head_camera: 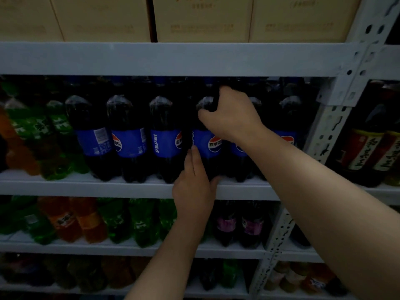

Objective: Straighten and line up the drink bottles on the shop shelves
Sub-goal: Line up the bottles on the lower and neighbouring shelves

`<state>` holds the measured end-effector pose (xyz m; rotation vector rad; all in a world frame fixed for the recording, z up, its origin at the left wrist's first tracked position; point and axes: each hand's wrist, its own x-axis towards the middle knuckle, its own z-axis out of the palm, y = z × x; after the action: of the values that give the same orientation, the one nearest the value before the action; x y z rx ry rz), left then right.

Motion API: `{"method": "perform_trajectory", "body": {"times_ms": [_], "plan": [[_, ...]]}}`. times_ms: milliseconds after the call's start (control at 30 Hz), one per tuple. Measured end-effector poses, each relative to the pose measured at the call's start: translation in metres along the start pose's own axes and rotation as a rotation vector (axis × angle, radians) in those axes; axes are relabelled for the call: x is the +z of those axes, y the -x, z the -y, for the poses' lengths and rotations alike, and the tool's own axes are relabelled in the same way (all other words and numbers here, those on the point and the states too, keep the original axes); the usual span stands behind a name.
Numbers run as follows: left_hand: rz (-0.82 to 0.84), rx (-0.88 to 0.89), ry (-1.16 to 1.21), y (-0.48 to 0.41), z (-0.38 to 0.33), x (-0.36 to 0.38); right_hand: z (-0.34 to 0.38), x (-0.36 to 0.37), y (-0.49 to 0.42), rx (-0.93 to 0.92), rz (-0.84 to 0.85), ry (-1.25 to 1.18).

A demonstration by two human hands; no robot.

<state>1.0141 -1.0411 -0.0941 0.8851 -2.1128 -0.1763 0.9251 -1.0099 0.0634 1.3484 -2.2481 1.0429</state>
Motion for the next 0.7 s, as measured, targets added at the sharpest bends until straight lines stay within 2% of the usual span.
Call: {"method": "perform_trajectory", "body": {"times_ms": [100, 267, 400, 567, 633, 700], "plan": [[0.074, 0.003, -0.082, 0.002, 0.004, -0.003, 0.0, -0.003, 0.001, 0.01, -0.062, 0.046], [0.03, 0.009, -0.009, 0.008, 0.002, -0.003, 0.002, 0.004, 0.008, 0.01, -0.135, 0.179], [0.005, 0.039, -0.021, 0.009, 0.007, 0.002, -0.001, 0.007, 0.011, -0.044, -0.114, 0.136], [-0.046, 0.079, 0.01, 0.007, 0.012, -0.001, 0.0, 0.007, 0.013, -0.018, -0.115, 0.093], [-0.093, 0.084, 0.103, 0.008, 0.019, -0.007, 0.004, 0.011, 0.023, -0.083, -0.216, 0.166], [-0.214, 0.037, 0.176, 0.007, 0.034, -0.013, 0.014, 0.02, 0.038, -0.264, -0.342, 0.181]]}}
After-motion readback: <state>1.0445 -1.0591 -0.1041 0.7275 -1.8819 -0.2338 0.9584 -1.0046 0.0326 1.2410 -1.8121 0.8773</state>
